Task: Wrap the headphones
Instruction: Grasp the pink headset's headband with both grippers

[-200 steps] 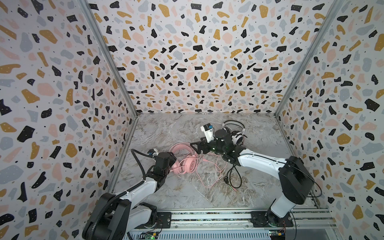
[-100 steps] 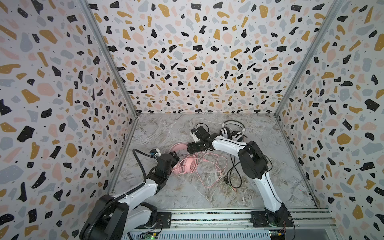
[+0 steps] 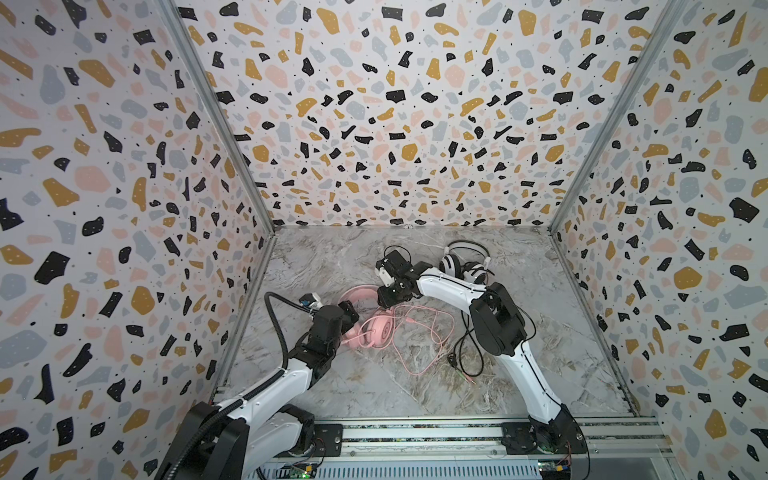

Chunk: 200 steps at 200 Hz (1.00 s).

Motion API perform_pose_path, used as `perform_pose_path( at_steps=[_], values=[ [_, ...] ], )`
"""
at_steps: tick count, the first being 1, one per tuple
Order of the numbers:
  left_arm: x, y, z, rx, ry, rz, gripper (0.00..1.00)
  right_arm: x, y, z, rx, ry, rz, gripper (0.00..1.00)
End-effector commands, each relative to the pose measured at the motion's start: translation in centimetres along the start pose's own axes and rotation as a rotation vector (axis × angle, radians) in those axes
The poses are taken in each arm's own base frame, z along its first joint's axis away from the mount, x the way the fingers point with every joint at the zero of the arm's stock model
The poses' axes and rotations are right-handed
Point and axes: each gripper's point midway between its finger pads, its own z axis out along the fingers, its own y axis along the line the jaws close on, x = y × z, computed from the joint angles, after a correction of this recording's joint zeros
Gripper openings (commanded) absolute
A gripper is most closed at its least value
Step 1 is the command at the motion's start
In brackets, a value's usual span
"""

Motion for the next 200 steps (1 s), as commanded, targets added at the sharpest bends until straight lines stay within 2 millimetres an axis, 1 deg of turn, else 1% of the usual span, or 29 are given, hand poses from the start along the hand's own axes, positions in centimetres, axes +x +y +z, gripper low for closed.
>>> perform_pose_path(
  at_steps=[1,12,20,24,32,41,49,75,88,90,98,111,127,137,164,194,200],
  values=[
    [-2.4,-0.7,-0.7,-0.048,-0.046,0.164,0.91,-2.6,0.2,-3.9,0.028,-0.084,-0.097,0.35],
    [-3.0,-1.1,-1.1,-0.048,-0.051,0.194,0.91,-3.4,0.2,-4.7,0.030,-0.114,-0.131,0.30],
    [-3.4,-1.5,-1.3,-0.041,-0.058,0.206,0.91,-3.9,0.3,-5.2,0.033,-0.132,-0.156,0.28],
    [-3.7,-1.6,-1.4,-0.038,-0.062,0.211,0.92,-4.1,0.4,-5.5,0.030,-0.141,-0.169,0.24],
    [-4.0,-2.0,-1.6,-0.031,-0.064,0.218,0.93,-4.7,0.7,-6.2,0.023,-0.162,-0.195,0.20],
    [-4.4,-2.6,-1.8,-0.019,-0.064,0.238,0.93,-5.4,1.1,-7.0,0.019,-0.190,-0.231,0.19],
    [-4.7,-3.2,-1.9,-0.005,-0.058,0.260,0.93,-5.9,1.3,-7.6,0.026,-0.210,-0.264,0.15],
    [-5.5,-4.5,-2.4,0.017,-0.042,0.331,0.93,-7.3,1.4,-10.2,0.077,-0.273,-0.342,0.13],
    [-5.6,-5.5,-2.8,0.063,-0.038,0.366,0.95,-8.0,1.5,-11.7,0.098,-0.312,-0.378,0.13],
    [-5.6,-5.7,-2.9,0.073,-0.036,0.372,0.95,-7.9,1.5,-11.7,0.098,-0.313,-0.384,0.13],
    [-5.8,-6.4,-3.1,0.104,-0.034,0.392,0.96,-8.2,1.9,-12.7,0.099,-0.343,-0.408,0.13],
    [-5.8,-7.7,-3.6,0.165,-0.023,0.426,0.96,-8.3,2.3,-13.8,0.113,-0.373,-0.432,0.13],
    [-5.3,-9.1,-4.0,0.245,-0.002,0.482,0.98,-8.4,2.9,-15.1,0.126,-0.397,-0.469,0.13],
    [-5.1,-9.2,-3.8,0.247,0.012,0.489,1.00,-8.2,3.3,-15.6,0.138,-0.401,-0.492,0.13],
    [-4.5,-9.0,-3.0,0.199,0.082,0.539,1.00,-8.0,4.0,-16.3,0.178,-0.403,-0.528,0.14],
    [-2.9,-10.0,-2.4,0.246,0.186,0.575,1.00,-7.5,4.4,-16.0,0.187,-0.387,-0.556,0.14],
    [-2.6,-9.9,-2.3,0.237,0.211,0.591,1.00,-7.4,4.4,-15.9,0.191,-0.384,-0.558,0.14]
  ],
)
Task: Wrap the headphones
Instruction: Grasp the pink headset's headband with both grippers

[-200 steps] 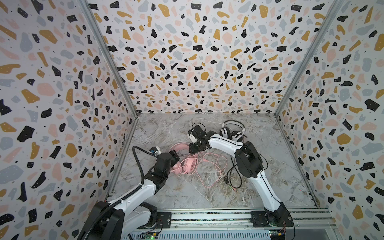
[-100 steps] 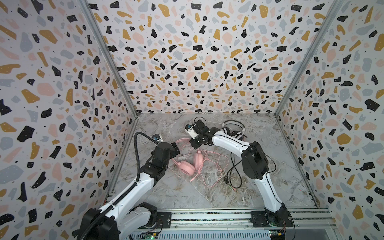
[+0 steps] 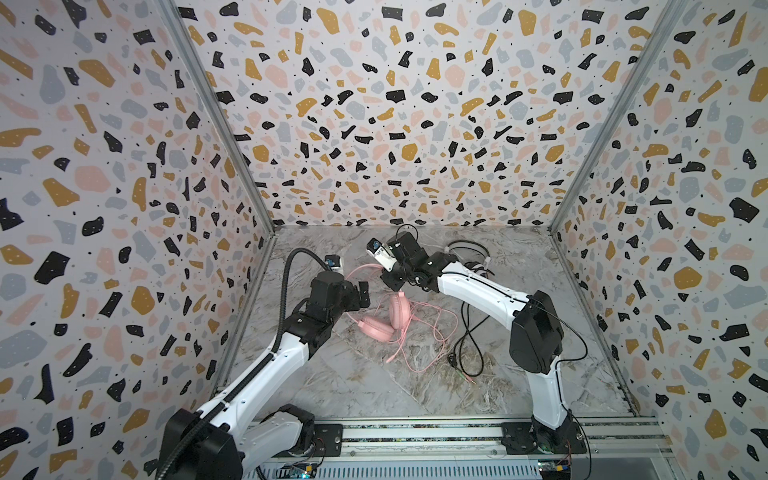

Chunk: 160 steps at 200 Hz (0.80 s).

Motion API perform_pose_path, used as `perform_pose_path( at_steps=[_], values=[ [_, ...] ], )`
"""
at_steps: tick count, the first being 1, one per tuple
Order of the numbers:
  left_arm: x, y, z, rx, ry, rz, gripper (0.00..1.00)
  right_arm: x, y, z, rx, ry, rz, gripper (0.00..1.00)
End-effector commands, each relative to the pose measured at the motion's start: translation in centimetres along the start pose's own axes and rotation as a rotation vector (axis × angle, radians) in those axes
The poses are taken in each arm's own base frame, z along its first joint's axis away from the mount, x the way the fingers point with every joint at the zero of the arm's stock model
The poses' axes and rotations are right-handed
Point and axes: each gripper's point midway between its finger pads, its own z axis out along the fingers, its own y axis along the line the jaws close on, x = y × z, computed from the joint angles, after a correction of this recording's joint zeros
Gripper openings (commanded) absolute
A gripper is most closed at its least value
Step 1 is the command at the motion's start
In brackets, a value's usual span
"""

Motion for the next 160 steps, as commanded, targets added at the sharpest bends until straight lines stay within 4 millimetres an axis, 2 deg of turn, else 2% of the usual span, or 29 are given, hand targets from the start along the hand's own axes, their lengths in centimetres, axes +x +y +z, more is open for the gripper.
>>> perform_pose_path(
  at_steps=[1,26,54,76,90,160],
  values=[
    [0.6,-1.3,0.3,0.058,0.088,0.067,1.00,-2.1,-0.3,-2.4,0.031,-0.060,-0.029,0.14],
    [1.4,0.1,0.4,-0.039,0.206,0.113,1.00,-2.0,0.0,-2.3,0.016,-0.059,-0.028,0.14],
    [0.3,1.6,-0.8,-0.143,0.234,0.152,1.00,-1.8,0.2,-2.5,0.009,-0.069,-0.030,0.14],
    [0.3,1.2,-1.1,-0.120,0.261,0.171,1.00,-2.1,0.6,-2.7,-0.014,-0.083,-0.024,0.14],
    [1.1,0.4,-0.5,-0.075,0.293,0.181,1.00,-2.2,0.9,-2.7,-0.032,-0.089,-0.023,0.15],
    [3.3,0.3,1.8,-0.060,0.356,0.189,1.00,-2.7,2.2,-3.0,-0.100,-0.103,-0.017,0.16]
  ],
)
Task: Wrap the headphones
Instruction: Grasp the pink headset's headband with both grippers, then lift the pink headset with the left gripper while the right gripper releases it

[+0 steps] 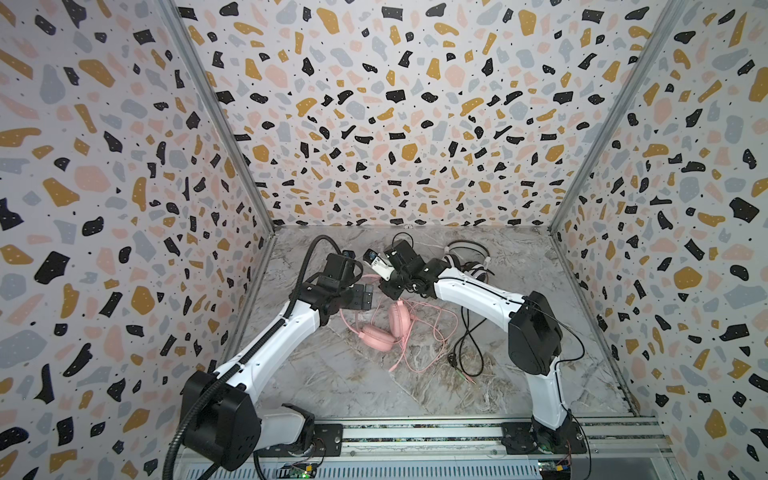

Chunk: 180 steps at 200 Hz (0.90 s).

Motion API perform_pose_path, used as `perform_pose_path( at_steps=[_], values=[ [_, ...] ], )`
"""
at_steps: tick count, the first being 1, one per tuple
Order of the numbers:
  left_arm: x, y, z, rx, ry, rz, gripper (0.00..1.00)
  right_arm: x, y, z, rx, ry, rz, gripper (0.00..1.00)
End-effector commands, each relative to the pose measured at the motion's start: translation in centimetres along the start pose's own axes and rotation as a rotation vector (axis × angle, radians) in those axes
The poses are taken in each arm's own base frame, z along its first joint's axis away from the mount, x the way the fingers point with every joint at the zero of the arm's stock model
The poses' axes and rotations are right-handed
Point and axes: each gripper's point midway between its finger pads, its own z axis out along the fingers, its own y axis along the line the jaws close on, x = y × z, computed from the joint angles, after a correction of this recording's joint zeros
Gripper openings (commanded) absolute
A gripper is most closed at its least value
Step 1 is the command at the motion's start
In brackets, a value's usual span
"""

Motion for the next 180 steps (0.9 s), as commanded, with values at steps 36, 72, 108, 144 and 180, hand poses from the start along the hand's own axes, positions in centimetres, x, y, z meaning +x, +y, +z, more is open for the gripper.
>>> perform_pose_path(
  at_steps=[36,72,108,144,180],
  values=[
    [0.4,0.3,2.2,-0.035,0.046,0.033,1.00,-4.7,1.7,-4.3,-0.077,-0.132,-0.013,0.16],
    [-0.4,1.2,2.1,-0.097,0.019,0.005,0.87,-4.8,2.1,-4.4,-0.090,-0.137,-0.019,0.16],
    [-1.1,1.1,2.0,-0.088,-0.019,-0.016,0.55,-4.2,2.7,-4.7,-0.116,-0.151,-0.019,0.18],
    [-0.9,1.5,2.4,-0.108,-0.025,-0.027,0.41,-4.4,3.2,-5.2,-0.152,-0.163,-0.009,0.21],
    [-0.8,1.9,2.2,-0.129,-0.035,-0.024,0.31,-5.0,2.8,-6.2,-0.163,-0.203,0.026,0.32]
  ],
)
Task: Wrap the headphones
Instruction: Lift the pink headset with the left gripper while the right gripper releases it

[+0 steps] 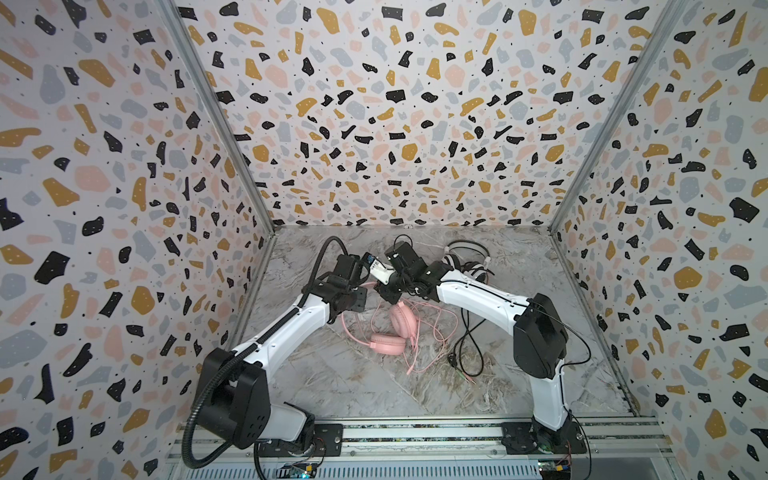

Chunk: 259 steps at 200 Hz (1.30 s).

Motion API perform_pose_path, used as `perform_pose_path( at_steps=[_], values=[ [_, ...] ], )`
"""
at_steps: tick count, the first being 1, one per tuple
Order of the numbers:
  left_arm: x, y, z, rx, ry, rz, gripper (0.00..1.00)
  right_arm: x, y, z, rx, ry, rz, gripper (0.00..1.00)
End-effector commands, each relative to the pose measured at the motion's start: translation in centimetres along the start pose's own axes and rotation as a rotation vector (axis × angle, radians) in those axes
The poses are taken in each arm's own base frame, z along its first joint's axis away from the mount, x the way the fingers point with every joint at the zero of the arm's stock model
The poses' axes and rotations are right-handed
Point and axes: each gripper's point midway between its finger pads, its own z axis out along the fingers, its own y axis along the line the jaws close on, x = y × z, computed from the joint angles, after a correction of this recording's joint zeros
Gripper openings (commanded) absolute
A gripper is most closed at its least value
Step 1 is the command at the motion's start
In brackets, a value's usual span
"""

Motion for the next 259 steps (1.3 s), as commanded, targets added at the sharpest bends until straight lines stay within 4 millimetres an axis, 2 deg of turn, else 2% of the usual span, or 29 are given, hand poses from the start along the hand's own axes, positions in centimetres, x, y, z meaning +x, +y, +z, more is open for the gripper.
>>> perform_pose_path(
  at_steps=[1,11,29,44,59,69,88,113,133,159,179,197,212,224,238,259],
  values=[
    [-1.8,1.0,-0.4,-0.042,-0.089,-0.049,0.31,-4.3,0.8,-4.4,-0.054,-0.141,0.027,0.32],
    [-1.9,1.3,-0.5,-0.053,-0.105,-0.058,0.26,-4.3,0.9,-4.8,-0.065,-0.148,0.032,0.38],
    [-2.0,1.4,-0.7,-0.054,-0.114,-0.074,0.22,-3.9,0.6,-5.2,-0.051,-0.157,0.041,0.46],
    [-2.0,1.7,-0.8,-0.065,-0.111,-0.083,0.16,-3.7,-0.1,-5.8,-0.047,-0.165,0.070,0.48],
    [-1.9,2.2,-1.0,-0.074,-0.129,-0.107,0.05,-3.0,-0.5,-6.5,-0.053,-0.170,0.102,0.49],
    [-1.9,2.3,-1.0,-0.063,-0.144,-0.123,0.04,-2.7,-0.7,-7.6,-0.049,-0.196,0.114,0.50],
    [-2.2,2.6,-1.6,-0.054,-0.163,-0.136,0.02,-0.8,-2.0,-9.0,-0.035,-0.228,0.170,0.54],
    [-3.6,3.0,-3.6,-0.027,-0.224,-0.158,0.00,2.4,-4.2,-10.6,-0.044,-0.259,0.275,0.55],
    [-5.2,2.2,-5.8,0.046,-0.282,-0.141,0.00,5.0,-5.6,-11.8,-0.014,-0.282,0.339,0.58],
    [-6.8,3.3,-9.7,0.027,-0.317,-0.107,0.00,7.2,-5.9,-12.3,-0.024,-0.302,0.397,0.59],
    [-8.6,4.1,-13.7,0.010,-0.417,-0.099,0.00,7.4,-4.7,-12.3,-0.079,-0.334,0.396,0.60],
    [-9.8,5.0,-18.0,-0.005,-0.561,-0.095,0.00,6.6,-4.4,-12.8,-0.125,-0.394,0.415,0.62],
    [-10.0,4.9,-20.2,0.016,-0.657,-0.075,0.00,6.0,-3.9,-13.0,-0.198,-0.431,0.441,0.68],
    [-9.9,4.6,-20.7,0.039,-0.697,-0.062,0.00,5.6,-3.2,-13.0,-0.262,-0.454,0.448,0.74],
    [-9.7,3.5,-20.1,0.091,-0.676,-0.038,0.00,5.4,-3.1,-12.8,-0.284,-0.476,0.462,0.85],
    [-9.7,1.9,-19.1,0.175,-0.627,-0.021,0.00,5.1,-2.4,-11.9,-0.357,-0.486,0.474,0.95]
  ],
)
